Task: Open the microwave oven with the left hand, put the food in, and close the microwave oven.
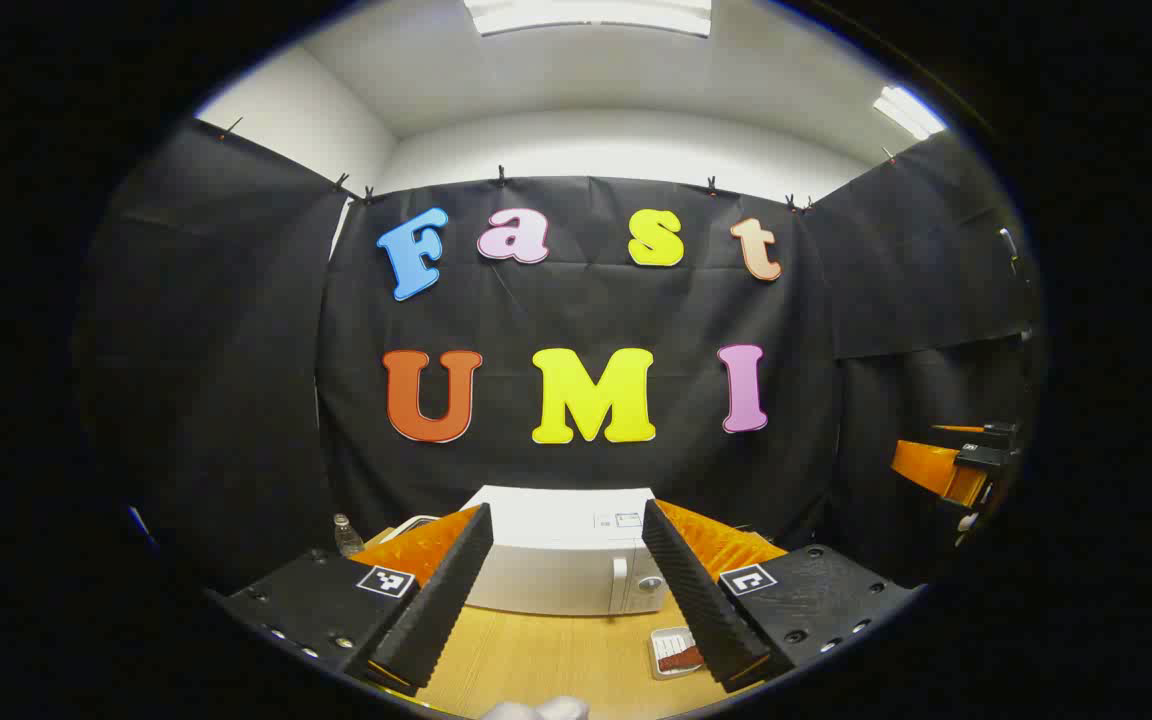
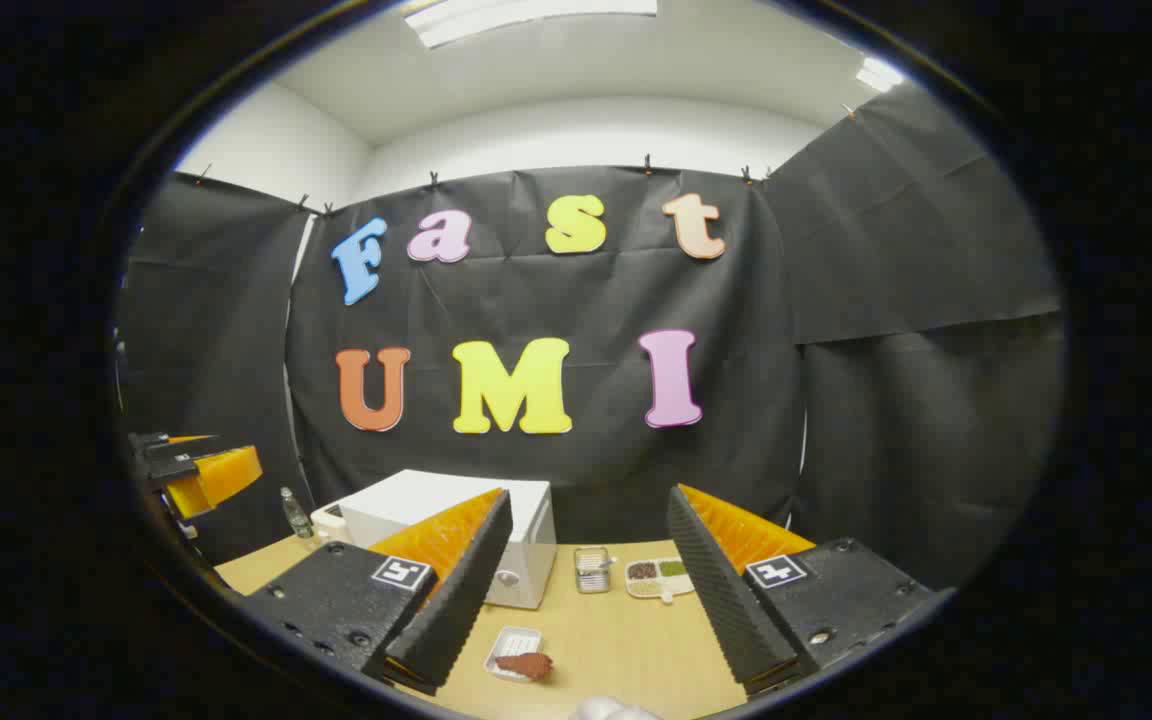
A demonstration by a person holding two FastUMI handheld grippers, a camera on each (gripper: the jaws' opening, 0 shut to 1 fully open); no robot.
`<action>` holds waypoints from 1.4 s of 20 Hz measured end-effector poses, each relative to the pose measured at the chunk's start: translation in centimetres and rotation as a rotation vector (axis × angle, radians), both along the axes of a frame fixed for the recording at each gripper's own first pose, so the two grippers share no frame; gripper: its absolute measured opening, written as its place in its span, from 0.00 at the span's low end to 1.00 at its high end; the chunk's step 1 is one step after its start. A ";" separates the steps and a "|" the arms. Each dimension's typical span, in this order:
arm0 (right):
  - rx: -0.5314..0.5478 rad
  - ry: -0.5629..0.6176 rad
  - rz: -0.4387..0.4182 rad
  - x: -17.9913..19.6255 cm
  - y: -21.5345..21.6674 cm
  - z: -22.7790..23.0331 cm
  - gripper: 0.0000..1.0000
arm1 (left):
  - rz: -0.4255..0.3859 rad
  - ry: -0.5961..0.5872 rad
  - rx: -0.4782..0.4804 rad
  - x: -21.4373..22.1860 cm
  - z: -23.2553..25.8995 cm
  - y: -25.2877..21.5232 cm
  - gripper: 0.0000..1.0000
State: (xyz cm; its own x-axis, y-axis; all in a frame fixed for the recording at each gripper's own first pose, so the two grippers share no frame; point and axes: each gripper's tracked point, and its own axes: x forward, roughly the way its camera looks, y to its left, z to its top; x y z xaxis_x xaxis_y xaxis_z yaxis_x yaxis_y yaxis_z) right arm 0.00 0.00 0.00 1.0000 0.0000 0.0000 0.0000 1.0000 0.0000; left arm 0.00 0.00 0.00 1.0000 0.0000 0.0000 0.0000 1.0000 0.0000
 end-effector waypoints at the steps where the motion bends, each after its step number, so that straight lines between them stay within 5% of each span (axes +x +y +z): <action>1: 0.004 -0.001 -0.004 -0.1 -0.1 0.1 0.92 | 0.000 -0.001 0.000 0.2 0.2 0.0 0.87; 2: 0.008 -0.003 -0.008 -0.1 -0.3 0.2 0.91 | 0.002 0.001 -0.001 0.2 0.0 0.2 0.95; 8: -0.004 -0.004 -0.020 -0.3 -0.8 0.3 0.92 | 0.009 0.022 0.009 0.4 -0.8 0.5 0.94; 9: -0.007 -0.007 -0.020 -0.3 -0.8 0.3 0.92 | 0.013 0.028 0.006 0.5 -1.0 0.7 0.87; 13: -0.003 0.000 -0.019 -0.2 -0.5 0.0 0.92 | 0.007 0.045 -0.002 0.9 -2.4 0.7 0.95; 15: -0.001 0.000 -0.020 -0.3 -0.4 0.0 0.92 | 0.008 0.048 0.005 1.5 -3.3 0.8 0.87; 17: -0.003 0.003 -0.023 -0.3 -0.3 -0.2 0.92 | -0.001 0.034 -0.002 2.4 -4.2 0.7 0.95; 23: -0.030 0.002 -0.025 -0.2 -0.5 0.7 0.92 | -0.045 0.024 -0.017 6.6 -9.5 -1.1 0.86; 24: -0.037 0.000 -0.028 -0.1 -0.6 1.0 0.92 | -0.054 0.019 -0.016 7.5 -10.6 -1.5 0.93; 28: -0.057 0.017 -0.042 0.3 -1.0 1.1 0.91 | -0.070 0.053 -0.011 11.2 -15.9 -3.6 0.93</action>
State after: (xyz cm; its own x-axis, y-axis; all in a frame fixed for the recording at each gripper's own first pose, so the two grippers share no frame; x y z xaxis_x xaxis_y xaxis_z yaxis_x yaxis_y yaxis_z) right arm 0.26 -0.99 1.10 0.9990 -0.0423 -0.0155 0.0413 0.9975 -0.0574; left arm 11.22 -3.64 -15.91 0.9962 -0.0699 -0.0524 0.0693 0.9975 -0.0132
